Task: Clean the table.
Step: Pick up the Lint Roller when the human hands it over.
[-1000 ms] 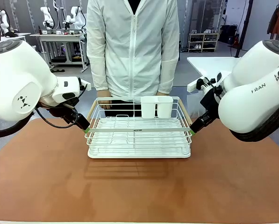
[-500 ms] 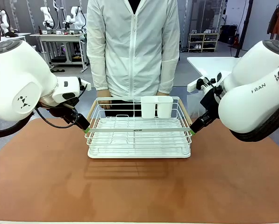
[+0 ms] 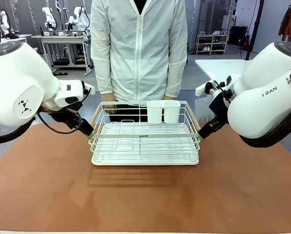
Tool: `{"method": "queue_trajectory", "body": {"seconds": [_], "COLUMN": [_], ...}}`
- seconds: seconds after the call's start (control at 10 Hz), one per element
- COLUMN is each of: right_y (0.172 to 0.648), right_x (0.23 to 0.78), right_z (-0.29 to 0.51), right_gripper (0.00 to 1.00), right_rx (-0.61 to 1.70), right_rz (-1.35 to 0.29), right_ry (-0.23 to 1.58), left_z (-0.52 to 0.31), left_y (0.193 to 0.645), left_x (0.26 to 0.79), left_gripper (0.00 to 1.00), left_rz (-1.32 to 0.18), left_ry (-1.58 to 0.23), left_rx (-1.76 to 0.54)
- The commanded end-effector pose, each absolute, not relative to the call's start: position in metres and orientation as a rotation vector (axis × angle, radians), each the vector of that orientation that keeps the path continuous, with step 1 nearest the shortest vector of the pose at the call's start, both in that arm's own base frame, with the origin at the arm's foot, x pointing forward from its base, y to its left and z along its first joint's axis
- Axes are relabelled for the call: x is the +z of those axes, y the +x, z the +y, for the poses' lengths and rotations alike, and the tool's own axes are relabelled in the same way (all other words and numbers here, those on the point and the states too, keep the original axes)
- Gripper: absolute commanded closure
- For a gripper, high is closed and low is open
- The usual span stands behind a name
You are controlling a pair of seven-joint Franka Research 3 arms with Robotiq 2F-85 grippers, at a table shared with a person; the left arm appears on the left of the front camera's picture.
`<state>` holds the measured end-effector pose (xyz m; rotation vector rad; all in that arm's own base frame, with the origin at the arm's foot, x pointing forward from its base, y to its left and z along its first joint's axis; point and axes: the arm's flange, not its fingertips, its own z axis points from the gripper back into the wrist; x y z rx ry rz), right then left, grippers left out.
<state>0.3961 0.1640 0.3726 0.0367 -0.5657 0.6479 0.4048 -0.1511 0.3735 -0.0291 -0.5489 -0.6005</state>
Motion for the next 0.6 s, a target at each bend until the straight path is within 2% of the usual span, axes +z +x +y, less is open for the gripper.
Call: {"method": "queue_trajectory", "body": {"seconds": [0.0,0.3,0.4,0.5], "right_y": [0.405,0.432,0.439,0.446], "right_x": [0.397,0.412,0.41,0.408], "right_z": [0.134,0.051,0.03,0.01], "right_gripper": [0.0,0.0,0.0,0.0], "right_rx": [0.604,0.451,0.42,0.403], "right_rz": [-0.524,-0.351,-0.293,-0.219], "right_ry": [0.208,0.541,0.599,0.705], "left_z": [-0.132,-0.072,-0.047,-0.016], "left_y": [0.412,0.408,0.405,0.404], "left_x": [0.398,0.436,0.44,0.442], "left_gripper": [0.0,0.0,0.0,0.0], "left_rz": [-0.548,-0.435,-0.405,-0.414], "left_ry": [-0.106,-0.519,-0.649,-0.774], "left_rx": [-0.569,-0.487,-0.441,-0.368]}}
